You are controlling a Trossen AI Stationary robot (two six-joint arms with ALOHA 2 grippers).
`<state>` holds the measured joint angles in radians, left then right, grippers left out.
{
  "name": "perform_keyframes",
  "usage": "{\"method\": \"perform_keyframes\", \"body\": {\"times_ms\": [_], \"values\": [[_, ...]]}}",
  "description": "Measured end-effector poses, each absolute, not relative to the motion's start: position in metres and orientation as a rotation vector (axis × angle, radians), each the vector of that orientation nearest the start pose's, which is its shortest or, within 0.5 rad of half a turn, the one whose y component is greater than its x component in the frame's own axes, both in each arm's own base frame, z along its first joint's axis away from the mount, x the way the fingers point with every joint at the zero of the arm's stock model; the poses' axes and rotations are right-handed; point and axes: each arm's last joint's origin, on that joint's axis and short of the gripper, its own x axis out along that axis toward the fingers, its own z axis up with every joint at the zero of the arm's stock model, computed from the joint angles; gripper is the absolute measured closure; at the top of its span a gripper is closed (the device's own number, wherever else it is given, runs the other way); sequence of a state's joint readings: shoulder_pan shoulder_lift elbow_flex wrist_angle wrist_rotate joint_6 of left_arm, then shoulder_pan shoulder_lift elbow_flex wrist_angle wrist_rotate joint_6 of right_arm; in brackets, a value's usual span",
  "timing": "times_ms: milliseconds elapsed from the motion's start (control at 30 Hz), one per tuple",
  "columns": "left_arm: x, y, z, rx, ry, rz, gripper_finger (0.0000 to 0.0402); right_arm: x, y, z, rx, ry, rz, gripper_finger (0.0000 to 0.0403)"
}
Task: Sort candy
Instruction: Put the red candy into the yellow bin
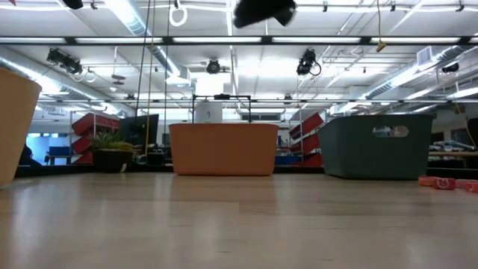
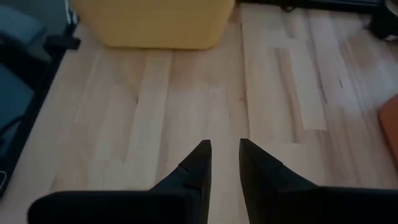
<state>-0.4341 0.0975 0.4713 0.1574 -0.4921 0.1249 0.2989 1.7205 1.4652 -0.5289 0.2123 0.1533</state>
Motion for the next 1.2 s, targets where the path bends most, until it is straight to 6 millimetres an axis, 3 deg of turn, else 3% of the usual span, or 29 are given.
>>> {"method": "perform_keyframes", "body": {"times_ms": [333,633,1000,1200], "values": [[0.046,-0.006,0.322,-0.115,-0.470,0.086,0.0335,0.274,0.076,0.248,0.213,0.748,-0.145,0.0342],[0.046,-0.006,0.321,-0.112,-0.465,0.086,0.0335,0.212,0.067,0.193,0.480,0.884,-0.287,0.0341],[0.046,-0.006,0.320,-0.107,-0.454,0.086,0.0335,0.173,0.076,0.159,0.686,1.278,-0.390,0.0341],[0.046,-0.006,0.320,-0.107,-0.454,0.086,0.0335,0.168,0.076,0.159,0.705,1.298,-0.446,0.0329]]}}
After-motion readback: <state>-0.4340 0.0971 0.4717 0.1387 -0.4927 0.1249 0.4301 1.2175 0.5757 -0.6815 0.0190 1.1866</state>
